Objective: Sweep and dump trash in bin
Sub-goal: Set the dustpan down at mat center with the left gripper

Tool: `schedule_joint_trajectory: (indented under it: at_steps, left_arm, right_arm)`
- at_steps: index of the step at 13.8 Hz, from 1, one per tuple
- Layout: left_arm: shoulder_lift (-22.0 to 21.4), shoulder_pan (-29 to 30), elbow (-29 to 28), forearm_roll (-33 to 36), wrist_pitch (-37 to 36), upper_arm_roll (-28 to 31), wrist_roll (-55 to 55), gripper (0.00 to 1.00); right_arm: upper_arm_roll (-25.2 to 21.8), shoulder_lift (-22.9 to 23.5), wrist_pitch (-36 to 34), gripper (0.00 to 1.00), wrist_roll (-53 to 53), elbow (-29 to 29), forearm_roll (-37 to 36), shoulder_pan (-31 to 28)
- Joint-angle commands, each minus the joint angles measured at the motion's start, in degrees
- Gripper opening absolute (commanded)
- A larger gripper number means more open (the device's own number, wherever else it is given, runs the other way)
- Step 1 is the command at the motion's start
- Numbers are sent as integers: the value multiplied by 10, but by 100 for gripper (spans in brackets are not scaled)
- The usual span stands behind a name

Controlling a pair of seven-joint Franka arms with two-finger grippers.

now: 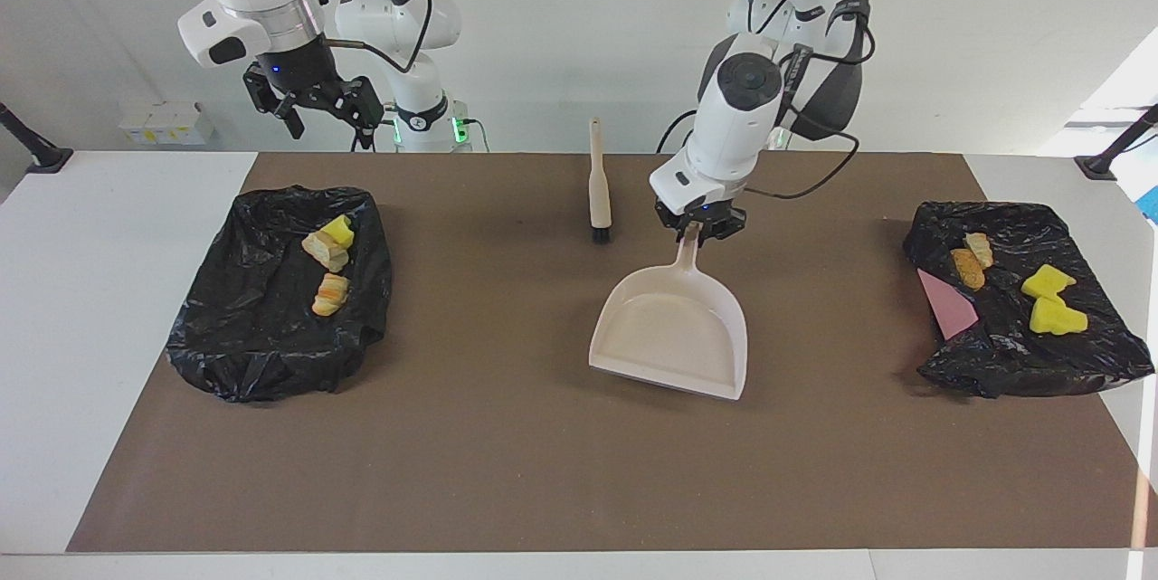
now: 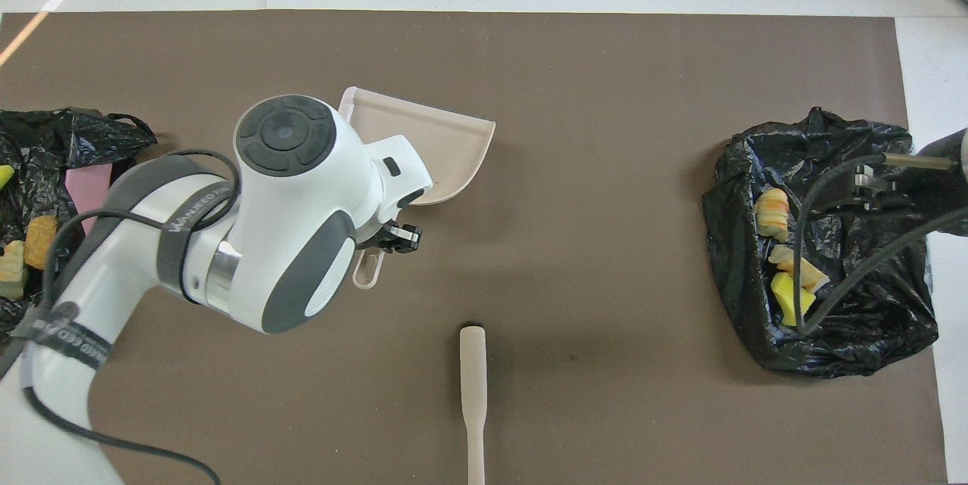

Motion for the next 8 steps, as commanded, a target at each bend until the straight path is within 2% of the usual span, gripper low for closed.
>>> schedule_joint_trajectory:
  at_steps: [1,5,8]
  left_arm:
    - [22,-30,1,-23,42,11,-39,0]
    - [31,-60,-9,-51,72,9,-62,0]
    - [61,-84,-22,-73,114,9,-91,0]
  right_arm:
    - [2,-12,-1,100,-11,-13,-1,-9]
    - [2,-12,-6,100,-12,-13,-1,-10]
    - [2,-13,-2,100,-12,-13,-2,-7]
